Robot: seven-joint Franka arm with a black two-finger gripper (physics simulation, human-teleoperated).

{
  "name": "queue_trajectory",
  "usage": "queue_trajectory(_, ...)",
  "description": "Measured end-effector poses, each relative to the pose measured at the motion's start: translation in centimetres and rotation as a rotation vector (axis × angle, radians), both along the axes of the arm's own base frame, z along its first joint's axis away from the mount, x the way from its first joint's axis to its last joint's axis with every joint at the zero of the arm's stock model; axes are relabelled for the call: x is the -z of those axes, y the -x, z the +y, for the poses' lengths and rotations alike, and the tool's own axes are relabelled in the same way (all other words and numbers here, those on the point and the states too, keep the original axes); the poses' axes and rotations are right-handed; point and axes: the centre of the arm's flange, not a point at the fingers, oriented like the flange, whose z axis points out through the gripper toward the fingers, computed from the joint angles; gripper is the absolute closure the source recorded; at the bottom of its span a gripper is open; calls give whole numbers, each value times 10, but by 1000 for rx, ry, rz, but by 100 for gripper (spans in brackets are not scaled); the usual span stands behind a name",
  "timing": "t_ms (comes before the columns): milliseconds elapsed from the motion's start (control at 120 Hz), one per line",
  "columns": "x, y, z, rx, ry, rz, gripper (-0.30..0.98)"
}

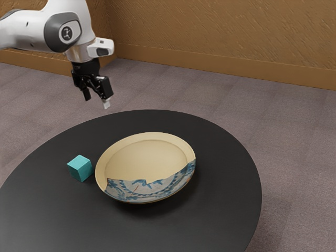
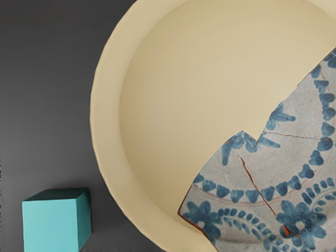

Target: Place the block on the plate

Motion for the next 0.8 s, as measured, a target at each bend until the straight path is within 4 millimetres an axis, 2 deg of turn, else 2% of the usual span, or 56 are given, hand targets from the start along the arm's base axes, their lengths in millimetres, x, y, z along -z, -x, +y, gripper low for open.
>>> queue_trajectory(100,4,6,1,9,2,10,0)
queue_trajectory(200,20,20,4,15,7,41,0)
queue_trajectory(475,122,36,15,12,10,117,0)
queue_trajectory(542,140,37,23,1,7,101,0)
queue_trajectory(642,155,39,57,-45,-9,59,0)
queue_trajectory(717,167,45,103,-111,-28,34,0)
queue_trajectory(800,189,66,153,-196,-35,30,0)
